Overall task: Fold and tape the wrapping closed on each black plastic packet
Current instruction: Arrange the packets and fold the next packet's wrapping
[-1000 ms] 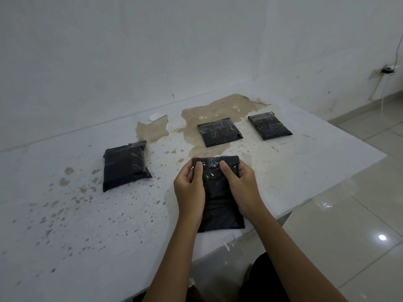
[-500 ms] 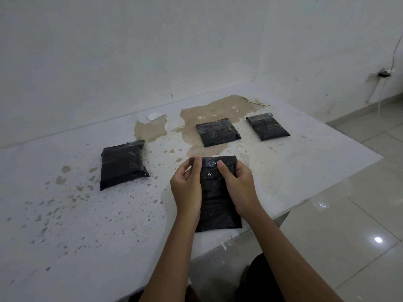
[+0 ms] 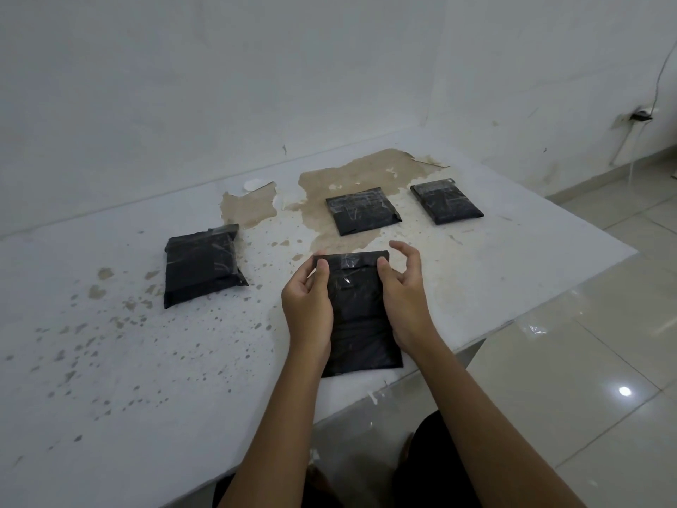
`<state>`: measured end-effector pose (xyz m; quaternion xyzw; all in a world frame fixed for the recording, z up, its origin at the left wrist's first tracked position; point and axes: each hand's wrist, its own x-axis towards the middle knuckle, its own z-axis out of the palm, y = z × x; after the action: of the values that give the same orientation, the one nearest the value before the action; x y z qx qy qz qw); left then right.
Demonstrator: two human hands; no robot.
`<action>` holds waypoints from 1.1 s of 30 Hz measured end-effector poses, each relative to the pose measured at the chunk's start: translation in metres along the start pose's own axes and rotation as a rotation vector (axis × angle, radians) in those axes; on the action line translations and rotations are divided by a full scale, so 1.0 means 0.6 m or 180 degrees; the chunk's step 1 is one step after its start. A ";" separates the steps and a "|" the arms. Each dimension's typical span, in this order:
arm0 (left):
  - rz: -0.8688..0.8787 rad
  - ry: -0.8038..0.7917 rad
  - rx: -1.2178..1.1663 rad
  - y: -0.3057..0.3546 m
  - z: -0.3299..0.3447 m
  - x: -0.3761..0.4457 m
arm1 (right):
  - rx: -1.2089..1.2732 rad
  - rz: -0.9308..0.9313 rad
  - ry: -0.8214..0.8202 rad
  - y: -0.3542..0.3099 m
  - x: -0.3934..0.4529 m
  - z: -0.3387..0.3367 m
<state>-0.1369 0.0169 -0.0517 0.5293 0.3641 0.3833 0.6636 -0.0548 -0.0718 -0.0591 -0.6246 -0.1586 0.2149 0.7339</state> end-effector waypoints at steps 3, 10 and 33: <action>0.0024 -0.0014 0.0158 -0.006 -0.002 0.003 | -0.0053 0.0022 -0.0087 -0.003 0.006 -0.005; 0.0441 -0.0085 0.1114 0.000 0.009 0.013 | -0.1753 -0.0872 -0.0496 -0.018 0.041 -0.024; 0.2166 -0.0929 0.4015 -0.021 -0.029 0.017 | -0.4515 -0.1078 -0.0545 0.007 0.009 -0.019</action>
<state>-0.1463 0.0317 -0.0681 0.9404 0.2388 0.2113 0.1185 -0.0448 -0.0779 -0.0654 -0.8973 -0.4107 -0.0076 0.1614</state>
